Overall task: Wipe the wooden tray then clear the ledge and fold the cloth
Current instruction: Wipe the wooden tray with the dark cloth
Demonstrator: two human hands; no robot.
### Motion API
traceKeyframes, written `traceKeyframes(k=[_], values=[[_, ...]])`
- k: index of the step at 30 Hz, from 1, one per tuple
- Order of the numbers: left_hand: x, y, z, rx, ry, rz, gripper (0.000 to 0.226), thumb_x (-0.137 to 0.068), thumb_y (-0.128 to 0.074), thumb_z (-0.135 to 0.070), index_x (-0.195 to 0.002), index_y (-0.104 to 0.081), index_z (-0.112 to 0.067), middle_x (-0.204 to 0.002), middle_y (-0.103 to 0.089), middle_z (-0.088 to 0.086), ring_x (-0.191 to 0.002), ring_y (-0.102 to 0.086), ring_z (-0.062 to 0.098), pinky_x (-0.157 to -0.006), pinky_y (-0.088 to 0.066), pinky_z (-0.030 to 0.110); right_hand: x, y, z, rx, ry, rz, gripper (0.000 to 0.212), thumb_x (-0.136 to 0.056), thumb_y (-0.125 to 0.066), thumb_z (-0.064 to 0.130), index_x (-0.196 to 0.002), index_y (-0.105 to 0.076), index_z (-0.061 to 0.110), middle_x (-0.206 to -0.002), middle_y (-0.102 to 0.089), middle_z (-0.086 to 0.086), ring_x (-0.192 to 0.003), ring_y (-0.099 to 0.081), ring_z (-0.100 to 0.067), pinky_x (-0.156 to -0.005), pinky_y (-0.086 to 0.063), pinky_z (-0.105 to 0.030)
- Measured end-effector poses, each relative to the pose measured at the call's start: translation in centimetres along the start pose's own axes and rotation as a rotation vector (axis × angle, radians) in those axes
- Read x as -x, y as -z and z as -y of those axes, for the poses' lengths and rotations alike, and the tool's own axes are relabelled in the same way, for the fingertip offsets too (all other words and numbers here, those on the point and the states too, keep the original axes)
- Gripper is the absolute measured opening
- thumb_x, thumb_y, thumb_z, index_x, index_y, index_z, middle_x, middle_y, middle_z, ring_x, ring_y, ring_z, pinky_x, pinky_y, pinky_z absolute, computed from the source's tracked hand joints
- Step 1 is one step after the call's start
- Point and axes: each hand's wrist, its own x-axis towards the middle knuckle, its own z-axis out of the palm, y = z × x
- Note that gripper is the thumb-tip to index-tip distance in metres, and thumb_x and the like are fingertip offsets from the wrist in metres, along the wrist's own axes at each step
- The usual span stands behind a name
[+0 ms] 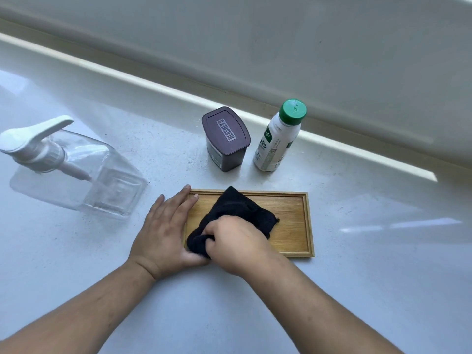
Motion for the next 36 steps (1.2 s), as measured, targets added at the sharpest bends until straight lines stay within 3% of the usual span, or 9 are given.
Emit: traceKeyframes(k=[6, 10, 13, 17, 20, 24, 28, 33, 36], values=[[0.0, 0.1, -0.1, -0.012, -0.006, 0.005, 0.13, -0.055, -0.068, -0.097, -0.156, -0.041, -0.02, -0.171, -0.027, -0.001, -0.149, -0.039, 0.021, -0.128, -0.017, 0.056, 2.6, 5.4, -8.7, -0.047, -0.394, -0.279, 0.018, -0.084, -0.056, 0.028, -0.09, -0.073, 0.026, -0.073, -0.07, 0.011, -0.07, -0.064, -0.014, -0.057, -0.05, -0.027], [-0.1, 0.2, -0.2, -0.008, -0.005, 0.015, 0.129, -0.053, -0.073, -0.093, -0.153, -0.045, -0.017, -0.171, -0.029, 0.001, -0.146, -0.044, 0.023, -0.126, -0.019, 0.058, -1.2, 3.2, -5.6, -0.137, -0.315, -0.46, 0.023, -0.092, -0.055, 0.025, -0.109, -0.071, 0.021, -0.101, -0.073, -0.002, -0.087, -0.061, -0.025, -0.067, -0.046, -0.034], [-0.2, 0.2, -0.3, 0.007, 0.012, 0.011, 0.122, -0.055, -0.079, -0.081, -0.151, -0.048, -0.012, -0.169, -0.032, 0.004, -0.146, -0.043, 0.022, -0.127, -0.019, 0.055, -3.3, -0.6, -0.3, -0.119, -0.078, -0.391, 0.026, -0.095, -0.055, 0.021, -0.115, -0.069, 0.015, -0.111, -0.072, -0.012, -0.103, -0.064, -0.034, -0.081, -0.051, -0.041], [-0.1, 0.2, -0.5, 0.031, 0.028, -0.002, 0.104, -0.063, -0.069, -0.059, -0.152, -0.046, -0.013, -0.17, -0.029, -0.001, -0.149, -0.041, 0.021, -0.129, -0.015, 0.051, -2.3, -2.7, 2.2, -0.075, 0.034, -0.205, 0.015, -0.094, -0.053, 0.017, -0.102, -0.064, 0.012, -0.094, -0.069, -0.013, -0.092, -0.065, -0.038, -0.067, -0.043, -0.038], [-0.1, 0.1, -0.4, -0.003, 0.009, 0.009, 0.114, -0.057, -0.075, -0.071, -0.151, -0.046, -0.014, -0.17, -0.03, 0.002, -0.149, -0.041, 0.027, -0.127, -0.018, 0.056, 0.0, -1.3, -0.4, 0.038, 0.039, -0.033, 0.007, -0.092, -0.056, 0.023, -0.086, -0.061, 0.022, -0.085, -0.067, -0.004, -0.088, -0.065, -0.033, -0.064, -0.044, -0.036], [-0.2, 0.1, -0.1, -0.019, 0.011, 0.042, 0.128, -0.053, -0.067, -0.096, -0.152, -0.043, -0.019, -0.17, -0.028, -0.001, -0.15, -0.038, 0.026, -0.126, -0.02, 0.059, 2.8, 3.9, -6.9, 0.064, -0.235, 0.072, 0.007, -0.082, -0.064, 0.028, -0.079, -0.07, 0.026, -0.079, -0.072, 0.006, -0.08, -0.068, -0.02, -0.062, -0.048, -0.028], [-0.1, -0.1, 0.4, -0.015, 0.008, 0.029, 0.129, -0.053, -0.064, -0.1, -0.153, -0.042, -0.022, -0.171, -0.025, -0.004, -0.152, -0.035, 0.023, -0.128, -0.016, 0.055, 3.7, 6.3, -9.8, -0.007, -0.476, -0.154, 0.01, -0.083, -0.061, 0.028, -0.084, -0.071, 0.03, -0.077, -0.071, 0.009, -0.077, -0.067, -0.016, -0.06, -0.05, -0.029], [0.1, -0.1, 0.0, 0.004, 0.01, 0.027, 0.109, -0.063, -0.073, -0.075, -0.152, -0.045, -0.019, -0.171, -0.027, -0.001, -0.15, -0.035, 0.022, -0.129, -0.012, 0.049, 0.9, -1.9, -1.0, -0.187, -0.114, -0.289, 0.023, -0.093, -0.059, 0.026, -0.114, -0.069, 0.024, -0.11, -0.074, -0.006, -0.108, -0.062, -0.029, -0.087, -0.053, -0.04], [0.1, -0.1, 0.0, 0.011, 0.005, 0.004, 0.082, -0.076, -0.059, -0.042, -0.154, -0.043, -0.02, -0.172, -0.021, -0.005, -0.152, -0.034, 0.022, -0.13, -0.005, 0.043, 0.0, -4.5, 2.7, -0.135, 0.001, -0.246, 0.014, -0.093, -0.055, 0.018, -0.104, -0.063, 0.015, -0.101, -0.07, -0.012, -0.103, -0.059, -0.036, -0.078, -0.05, -0.044]])
